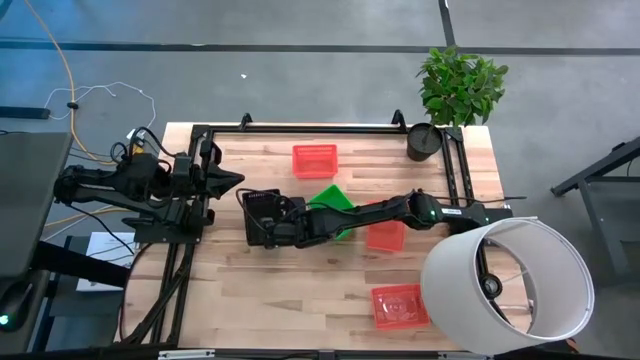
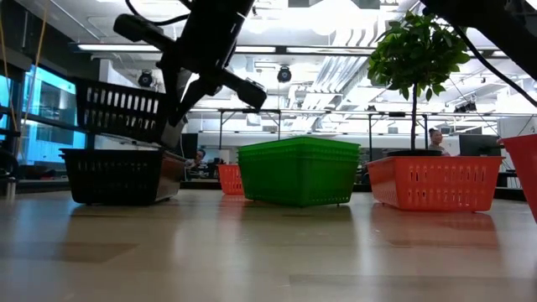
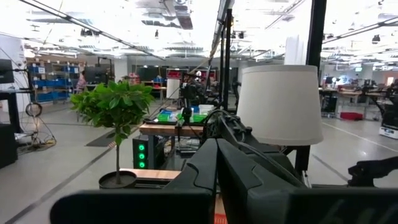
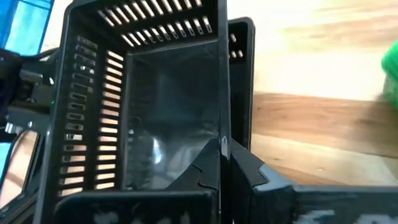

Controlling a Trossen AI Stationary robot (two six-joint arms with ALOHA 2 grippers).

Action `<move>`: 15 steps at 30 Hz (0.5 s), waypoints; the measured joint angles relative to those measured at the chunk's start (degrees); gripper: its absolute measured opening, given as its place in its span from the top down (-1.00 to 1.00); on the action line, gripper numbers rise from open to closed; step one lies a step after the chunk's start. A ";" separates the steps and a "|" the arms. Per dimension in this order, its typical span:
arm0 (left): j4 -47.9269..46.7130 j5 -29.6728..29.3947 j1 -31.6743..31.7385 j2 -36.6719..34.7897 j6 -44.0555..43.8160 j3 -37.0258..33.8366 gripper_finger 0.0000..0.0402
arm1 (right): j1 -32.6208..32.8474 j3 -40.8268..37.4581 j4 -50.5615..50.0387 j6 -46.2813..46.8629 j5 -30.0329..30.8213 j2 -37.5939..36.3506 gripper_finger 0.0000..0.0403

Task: Stack baskets by color
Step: Stack the black basket on the black basket

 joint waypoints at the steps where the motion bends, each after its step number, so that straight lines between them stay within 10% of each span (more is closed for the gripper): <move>1: 0.00 0.00 0.00 0.00 -0.03 0.00 1.00 | -0.09 0.00 -0.19 -0.03 0.30 -0.03 1.00; 15: 0.04 -0.44 0.02 -0.01 0.39 0.00 1.00 | -0.50 0.02 2.23 1.78 -1.16 2.38 1.00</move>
